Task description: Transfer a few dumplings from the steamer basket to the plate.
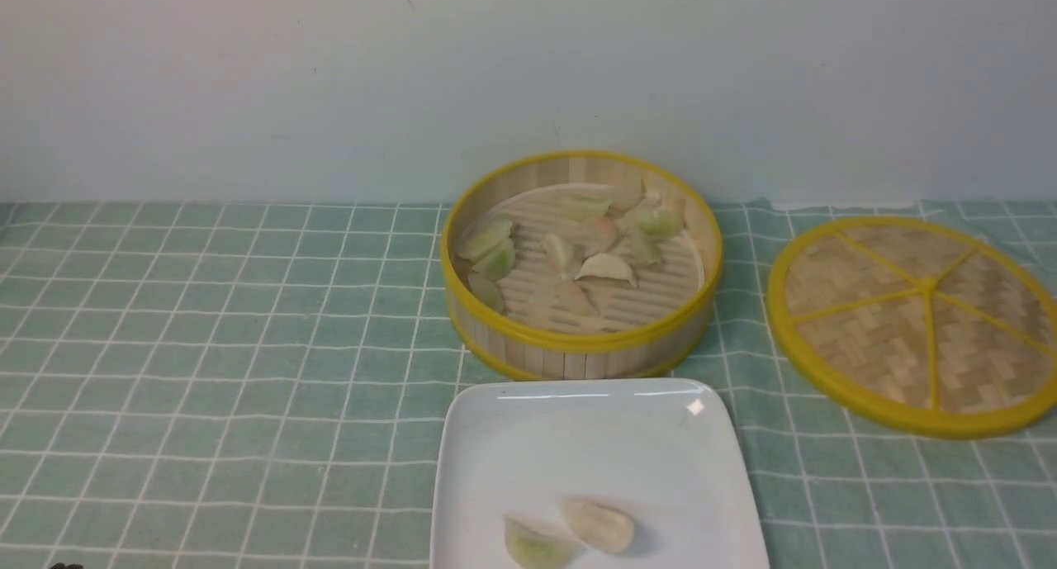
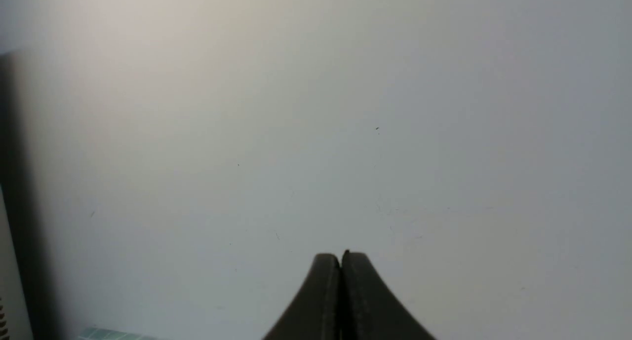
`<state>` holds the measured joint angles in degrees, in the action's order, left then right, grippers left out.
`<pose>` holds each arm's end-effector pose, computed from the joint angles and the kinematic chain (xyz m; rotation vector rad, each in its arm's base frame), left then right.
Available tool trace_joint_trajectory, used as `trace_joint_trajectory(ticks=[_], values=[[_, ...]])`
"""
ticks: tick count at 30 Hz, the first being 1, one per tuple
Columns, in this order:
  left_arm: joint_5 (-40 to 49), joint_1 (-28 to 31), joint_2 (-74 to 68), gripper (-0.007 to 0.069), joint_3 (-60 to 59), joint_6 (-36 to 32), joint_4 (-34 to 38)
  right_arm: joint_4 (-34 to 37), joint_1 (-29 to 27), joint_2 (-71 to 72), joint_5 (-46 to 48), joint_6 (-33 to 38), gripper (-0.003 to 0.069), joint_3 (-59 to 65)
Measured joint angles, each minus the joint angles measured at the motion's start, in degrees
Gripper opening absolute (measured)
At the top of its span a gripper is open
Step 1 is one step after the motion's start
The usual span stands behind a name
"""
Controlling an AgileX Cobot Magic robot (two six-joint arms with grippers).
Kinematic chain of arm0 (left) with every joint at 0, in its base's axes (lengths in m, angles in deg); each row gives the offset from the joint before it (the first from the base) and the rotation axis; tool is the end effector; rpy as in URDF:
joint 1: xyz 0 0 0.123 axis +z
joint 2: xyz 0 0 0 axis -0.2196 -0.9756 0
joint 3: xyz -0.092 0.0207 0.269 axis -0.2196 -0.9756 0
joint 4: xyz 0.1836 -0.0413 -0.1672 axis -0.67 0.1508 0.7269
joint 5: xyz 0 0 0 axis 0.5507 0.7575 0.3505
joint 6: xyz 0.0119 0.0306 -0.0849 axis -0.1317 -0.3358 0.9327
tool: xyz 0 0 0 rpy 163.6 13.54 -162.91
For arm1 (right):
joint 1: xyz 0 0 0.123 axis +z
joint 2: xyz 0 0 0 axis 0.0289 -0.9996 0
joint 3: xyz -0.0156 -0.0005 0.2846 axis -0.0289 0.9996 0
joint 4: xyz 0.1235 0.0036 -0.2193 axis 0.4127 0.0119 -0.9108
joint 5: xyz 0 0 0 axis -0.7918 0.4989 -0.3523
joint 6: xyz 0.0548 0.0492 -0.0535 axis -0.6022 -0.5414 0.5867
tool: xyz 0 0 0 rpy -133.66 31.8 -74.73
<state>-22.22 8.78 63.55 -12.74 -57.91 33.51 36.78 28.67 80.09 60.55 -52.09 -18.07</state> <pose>0.0520 -0.0052 0.1706 0.0960 1.8807 -0.0501 0.0108 -0.0088 0.3276 -0.1461 1.3825 0.4642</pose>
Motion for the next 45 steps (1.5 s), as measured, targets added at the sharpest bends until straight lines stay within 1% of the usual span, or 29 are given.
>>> trace_joint_trajectory(ticks=[1,2,3,4,8,11,13,15,16,17,19,22,24,26,29,45], values=[[0.0,0.0,0.0,-0.0006,0.0,0.0,0.0,1.28,0.0,0.0,0.0,1.33,-0.0015,0.0],[0.0,0.0,0.0,-0.0006,0.0,0.0,0.0,4.2,0.0,0.0,-0.05,4.37,-0.0015,0.0],[0.0,0.0,0.0,-0.0006,0.0,0.0,0.0,4.77,0.0,0.0,-0.05,4.37,-0.0015,0.0],[0.0,0.0,0.0,-0.0006,0.0,0.0,0.0,9.41,0.0,0.0,-0.05,9.7,-0.0015,0.0],[0.0,0.0,0.0,-0.0006,0.0,0.0,0.0,18.9,0.0,0.0,-0.31,20.97,-0.0015,0.0],[0.0,0.0,0.0,-0.0006,0.0,0.0,0.0,22.73,0.0,0.0,-0.31,24.6,-0.0015,0.08],[0.0,0.0,0.0,-0.0006,0.0,0.0,0.0,23.16,-0.82,0.0,-0.59,25.5,-0.0015,0.65],[0.0,0.0,0.0,-0.0006,0.0,0.0,0.0,23.16,-4.21,0.06,-0.65,25.85,-0.0015,2.12],[0.0,0.0,0.0,-0.0006,0.0,0.0,0.0,23.04,-7.61,0.06,-0.65,25.9,-0.0015,3.3],[0.0,0.0,0.0,-0.0006,0.0,0.0,0.0,22.96,-8.23,0.06,-0.65,25.9,-0.0015,3.87],[0.0,0.0,0.0,-0.0006,0.0,0.0,0.0,22.31,-16.0,0.06,-0.65,26.05,-0.0015,7.62],[0.0,0.0,0.0,-0.0006,0.0,0.0,0.0,21.78,-25.0,0.06,-0.52,26.05,-0.0015,14.02],[0.0,0.0,0.0,-0.0006,0.0,0.0,0.0,21.78,-29.63,0.06,-0.46,26.05,-0.0015,18.62],[0.0,0.0,0.0,-0.0006,0.0,0.05,0.0,21.78,-32.17,0.06,-0.4,26.05,-0.0015,22.34],[0.0,0.0,0.0,-0.0006,0.0,0.05,0.0,21.78,-33.71,-0.05,0.81,25.97,-0.0015,27.4],[0.0,0.0,0.0,-0.0006,0.0,0.05,0.0,21.16,-33.77,-0.03,-0.2,26.05,-0.0015,27.58]])
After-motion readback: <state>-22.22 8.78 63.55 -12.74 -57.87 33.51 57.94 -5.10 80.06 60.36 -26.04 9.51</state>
